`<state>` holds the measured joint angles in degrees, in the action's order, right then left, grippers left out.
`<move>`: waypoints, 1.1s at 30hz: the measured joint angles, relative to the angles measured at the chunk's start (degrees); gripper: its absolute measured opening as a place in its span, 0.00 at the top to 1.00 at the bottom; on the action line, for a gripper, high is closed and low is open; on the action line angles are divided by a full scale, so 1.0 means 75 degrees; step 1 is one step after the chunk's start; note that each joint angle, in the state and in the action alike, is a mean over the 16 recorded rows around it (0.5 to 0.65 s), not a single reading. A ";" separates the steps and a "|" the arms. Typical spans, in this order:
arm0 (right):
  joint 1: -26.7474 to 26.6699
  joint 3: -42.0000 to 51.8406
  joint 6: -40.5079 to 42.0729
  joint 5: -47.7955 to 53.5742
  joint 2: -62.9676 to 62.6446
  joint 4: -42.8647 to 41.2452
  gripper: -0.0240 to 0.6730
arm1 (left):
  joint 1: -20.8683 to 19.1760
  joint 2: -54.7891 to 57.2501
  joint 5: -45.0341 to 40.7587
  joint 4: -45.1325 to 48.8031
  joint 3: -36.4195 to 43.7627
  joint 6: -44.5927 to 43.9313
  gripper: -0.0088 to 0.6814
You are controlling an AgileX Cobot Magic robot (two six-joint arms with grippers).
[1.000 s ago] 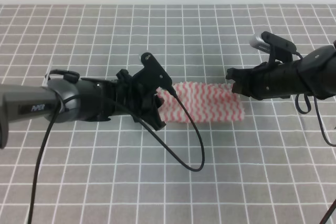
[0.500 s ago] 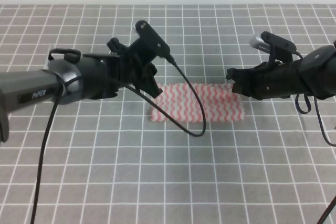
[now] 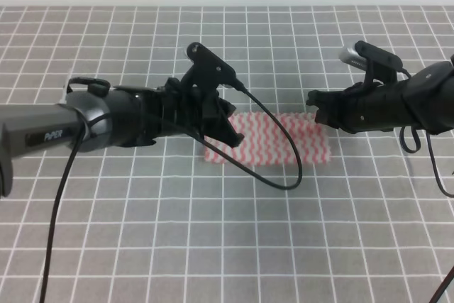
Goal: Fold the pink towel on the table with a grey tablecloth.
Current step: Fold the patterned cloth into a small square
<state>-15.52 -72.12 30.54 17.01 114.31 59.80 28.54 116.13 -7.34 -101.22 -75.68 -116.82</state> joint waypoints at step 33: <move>0.0001 -0.0733 -0.0032 0.1709 -0.0103 -0.0722 0.94 | -0.0101 -0.1156 -0.0871 0.0981 0.0160 0.3108 0.98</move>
<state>-15.51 -77.61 30.30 29.83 113.53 54.39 27.79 107.46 -13.87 -93.86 -74.49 -93.51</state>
